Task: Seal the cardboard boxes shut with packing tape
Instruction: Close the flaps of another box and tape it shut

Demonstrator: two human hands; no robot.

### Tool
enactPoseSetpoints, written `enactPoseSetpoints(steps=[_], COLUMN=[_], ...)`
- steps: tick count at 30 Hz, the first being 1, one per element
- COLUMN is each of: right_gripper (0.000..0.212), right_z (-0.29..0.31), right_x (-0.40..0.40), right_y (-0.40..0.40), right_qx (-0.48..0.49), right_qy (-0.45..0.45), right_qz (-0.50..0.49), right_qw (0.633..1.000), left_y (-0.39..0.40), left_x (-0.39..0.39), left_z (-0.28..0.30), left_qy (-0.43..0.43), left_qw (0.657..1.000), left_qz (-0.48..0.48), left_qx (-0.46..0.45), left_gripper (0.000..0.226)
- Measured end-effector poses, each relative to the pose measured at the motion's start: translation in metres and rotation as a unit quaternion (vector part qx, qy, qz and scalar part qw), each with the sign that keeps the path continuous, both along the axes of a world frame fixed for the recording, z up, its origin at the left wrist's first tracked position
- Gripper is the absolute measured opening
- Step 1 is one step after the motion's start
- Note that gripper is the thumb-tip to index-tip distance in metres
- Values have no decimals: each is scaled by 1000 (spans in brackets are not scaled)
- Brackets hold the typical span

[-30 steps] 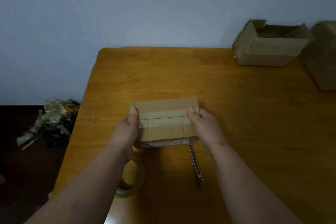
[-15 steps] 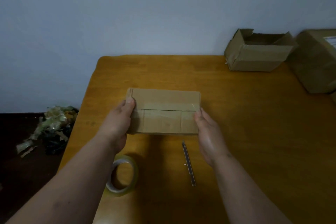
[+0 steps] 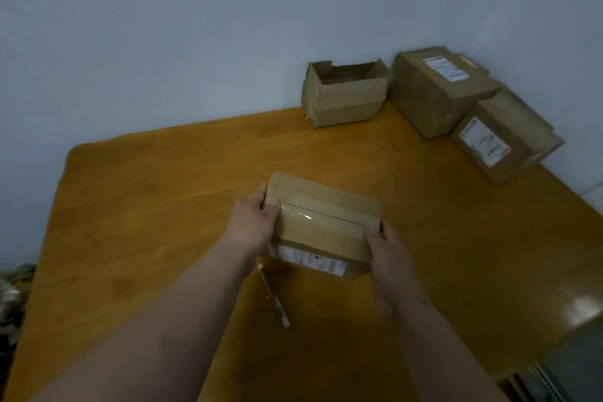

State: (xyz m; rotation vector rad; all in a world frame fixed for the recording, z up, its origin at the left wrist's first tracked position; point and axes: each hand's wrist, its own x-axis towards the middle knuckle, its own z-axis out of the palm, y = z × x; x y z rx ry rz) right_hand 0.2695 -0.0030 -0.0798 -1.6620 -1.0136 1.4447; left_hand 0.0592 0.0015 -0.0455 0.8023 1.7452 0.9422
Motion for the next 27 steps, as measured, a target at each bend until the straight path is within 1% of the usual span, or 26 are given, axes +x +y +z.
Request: enactPoseSetpoints(steps=[2, 4, 5, 6, 7, 8, 9, 10, 11, 12, 13, 16, 19, 23, 27], right_gripper=[56, 75, 84, 91, 94, 94, 89, 80, 72, 66, 63, 63, 59, 58, 49], right_z=[-2, -3, -3, -4, -5, -5, -3, -2, -1, 0, 0, 1, 7, 11, 16], right_x=[25, 48, 59, 69, 77, 85, 91, 97, 101, 107, 112, 133, 152, 179, 218], right_y=[0, 1, 2, 4, 9, 14, 21, 29, 37, 44, 51, 70, 84, 89, 102], right_qx=[-25, -48, -59, -69, -75, -81, -86, -93, -93, -91, -82, -51, -29, -7, 22], right_qy=[-9, -18, -24, -30, -33, -34, -37, -38, -36, -35, -38, -65, -81, -94, -97], right_qz=[-2, 3, 9, 21, 42, 70, 104, 136, 166, 189, 206, 201, 162, 87, 6], right_qw=[1000, 999, 998, 997, 996, 994, 990, 986, 981, 977, 974, 976, 983, 992, 995], left_y=[5, 8, 7, 6, 6, 6, 7, 10, 13, 17, 21, 32, 44, 69, 100], left_x=[20, 37, 44, 53, 62, 71, 82, 93, 104, 116, 127, 155, 186, 224, 267], left_z=[-3, -12, -17, -22, -27, -32, -33, -32, -31, -28, -28, -32, -30, -16, -2], left_qy=[-9, -40, -47, -36, -12, 13, 20, 1, -36, -79, -119, -193, -216, -185, -164], left_qw=[999, 997, 997, 998, 998, 996, 990, 982, 975, 967, 961, 960, 968, 980, 980], left_qz=[-30, -54, -51, -30, 10, 61, 116, 166, 203, 227, 234, 191, 106, -17, -103], left_qx=[-9, -26, -35, -44, -56, -66, -79, -86, -87, -83, -81, -61, -75, -72, -49], left_gripper=[52, 57, 62, 70, 78, 88, 96, 98, 93, 83, 74, 69, 71, 80, 79])
